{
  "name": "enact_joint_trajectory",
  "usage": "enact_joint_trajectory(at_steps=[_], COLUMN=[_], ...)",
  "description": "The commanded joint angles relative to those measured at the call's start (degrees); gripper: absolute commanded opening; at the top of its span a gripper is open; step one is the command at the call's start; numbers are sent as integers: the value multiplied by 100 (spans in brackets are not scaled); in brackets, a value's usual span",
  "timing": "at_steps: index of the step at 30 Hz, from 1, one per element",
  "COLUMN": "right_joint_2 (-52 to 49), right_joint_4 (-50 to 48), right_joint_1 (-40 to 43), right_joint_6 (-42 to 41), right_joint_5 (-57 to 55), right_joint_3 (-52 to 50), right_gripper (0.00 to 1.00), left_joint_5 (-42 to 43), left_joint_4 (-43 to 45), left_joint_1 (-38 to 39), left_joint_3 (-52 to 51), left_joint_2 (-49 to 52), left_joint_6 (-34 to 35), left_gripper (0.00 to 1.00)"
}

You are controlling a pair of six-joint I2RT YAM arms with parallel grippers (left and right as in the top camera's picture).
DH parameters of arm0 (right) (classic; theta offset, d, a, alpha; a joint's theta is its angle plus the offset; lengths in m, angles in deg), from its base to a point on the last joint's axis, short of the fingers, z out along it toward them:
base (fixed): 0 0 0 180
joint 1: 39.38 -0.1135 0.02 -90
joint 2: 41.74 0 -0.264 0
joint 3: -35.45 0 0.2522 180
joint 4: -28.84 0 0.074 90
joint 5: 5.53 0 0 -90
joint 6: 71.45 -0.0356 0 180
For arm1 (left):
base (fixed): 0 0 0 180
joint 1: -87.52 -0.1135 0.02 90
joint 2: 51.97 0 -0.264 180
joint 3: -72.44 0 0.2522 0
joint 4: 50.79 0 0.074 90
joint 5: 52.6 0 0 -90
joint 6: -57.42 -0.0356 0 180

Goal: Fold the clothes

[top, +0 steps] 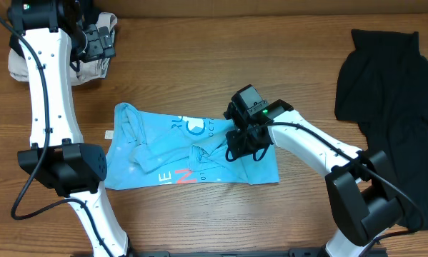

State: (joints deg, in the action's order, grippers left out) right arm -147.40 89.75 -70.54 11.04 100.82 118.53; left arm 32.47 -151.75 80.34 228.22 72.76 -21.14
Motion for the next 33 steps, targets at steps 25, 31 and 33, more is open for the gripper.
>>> enact_joint_trajectory(at_steps=[25,31,33], right_joint_2=[17,11,9], right_joint_4=[260,-9,4], right_joint_1=[-992,-758,-761], right_joint_6=[-1300,-2426,-2756], right_joint_5=[385,87,-9], right_joint_3=[802,796,789], right_gripper=[65,45,42], left_joint_5=[50,46,46], left_joint_4=[50,50,50], left_joint_1=[7,0,0], left_joint_3=[48,48,48], left_joint_2=[-33,-33,-33], left_joint_6=[-116,-118,-116], left_gripper=[100,100,100])
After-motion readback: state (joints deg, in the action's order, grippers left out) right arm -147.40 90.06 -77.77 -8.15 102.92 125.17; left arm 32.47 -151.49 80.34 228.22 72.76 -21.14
